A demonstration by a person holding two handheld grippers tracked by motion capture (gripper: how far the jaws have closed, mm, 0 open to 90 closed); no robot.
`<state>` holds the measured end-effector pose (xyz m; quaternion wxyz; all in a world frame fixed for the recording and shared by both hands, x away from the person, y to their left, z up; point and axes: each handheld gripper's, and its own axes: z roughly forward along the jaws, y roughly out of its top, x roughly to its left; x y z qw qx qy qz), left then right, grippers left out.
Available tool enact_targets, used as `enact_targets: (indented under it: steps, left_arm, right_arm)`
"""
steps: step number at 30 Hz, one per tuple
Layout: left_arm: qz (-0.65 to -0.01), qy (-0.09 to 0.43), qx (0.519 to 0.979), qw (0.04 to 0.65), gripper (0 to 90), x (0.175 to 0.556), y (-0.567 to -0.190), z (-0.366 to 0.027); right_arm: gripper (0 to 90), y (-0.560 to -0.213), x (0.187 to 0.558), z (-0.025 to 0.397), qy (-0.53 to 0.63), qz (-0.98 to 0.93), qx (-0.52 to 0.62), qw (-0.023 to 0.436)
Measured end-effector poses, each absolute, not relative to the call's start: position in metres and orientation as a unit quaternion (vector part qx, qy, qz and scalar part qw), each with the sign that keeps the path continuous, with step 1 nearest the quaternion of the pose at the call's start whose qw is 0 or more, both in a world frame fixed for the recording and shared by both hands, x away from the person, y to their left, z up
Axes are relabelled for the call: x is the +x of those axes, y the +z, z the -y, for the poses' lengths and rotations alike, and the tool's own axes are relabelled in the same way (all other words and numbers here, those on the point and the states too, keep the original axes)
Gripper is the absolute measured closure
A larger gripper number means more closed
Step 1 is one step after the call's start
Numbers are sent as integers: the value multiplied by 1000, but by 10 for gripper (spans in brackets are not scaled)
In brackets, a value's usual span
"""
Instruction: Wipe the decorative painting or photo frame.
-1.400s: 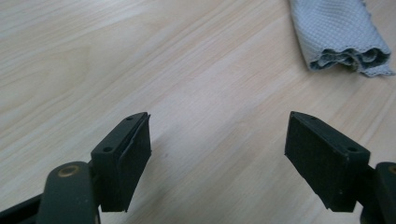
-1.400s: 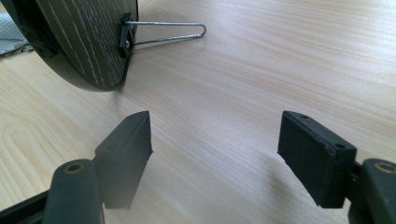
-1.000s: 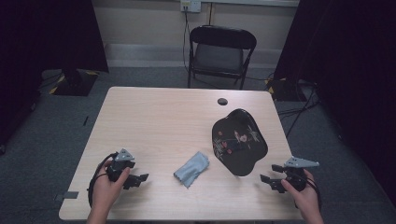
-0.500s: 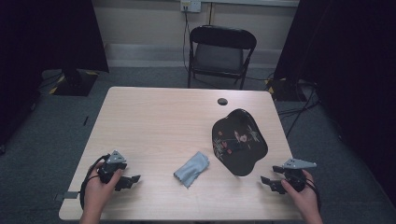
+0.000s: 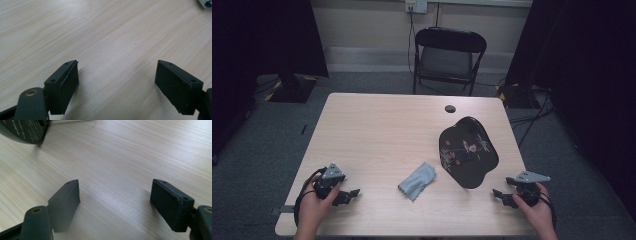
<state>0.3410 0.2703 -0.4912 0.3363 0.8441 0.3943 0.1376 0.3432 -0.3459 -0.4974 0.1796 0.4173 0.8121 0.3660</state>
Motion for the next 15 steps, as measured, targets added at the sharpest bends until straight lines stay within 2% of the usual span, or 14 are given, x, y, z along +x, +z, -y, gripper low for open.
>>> enact_targets:
  steps: [9, 12, 15]
  left_arm:
    - [-380, 155, 842, 350, 135, 340, -497, -271]
    - [-374, 159, 839, 363, 80, 340, -501, -271]
    - [-376, 156, 838, 364, 66, 340, -501, -270]
  right_arm:
    - [219, -498, 343, 345, 363, -815, 414, 184]
    - [219, -498, 343, 345, 363, -815, 413, 183]
    - [218, -498, 343, 345, 363, -815, 413, 183]
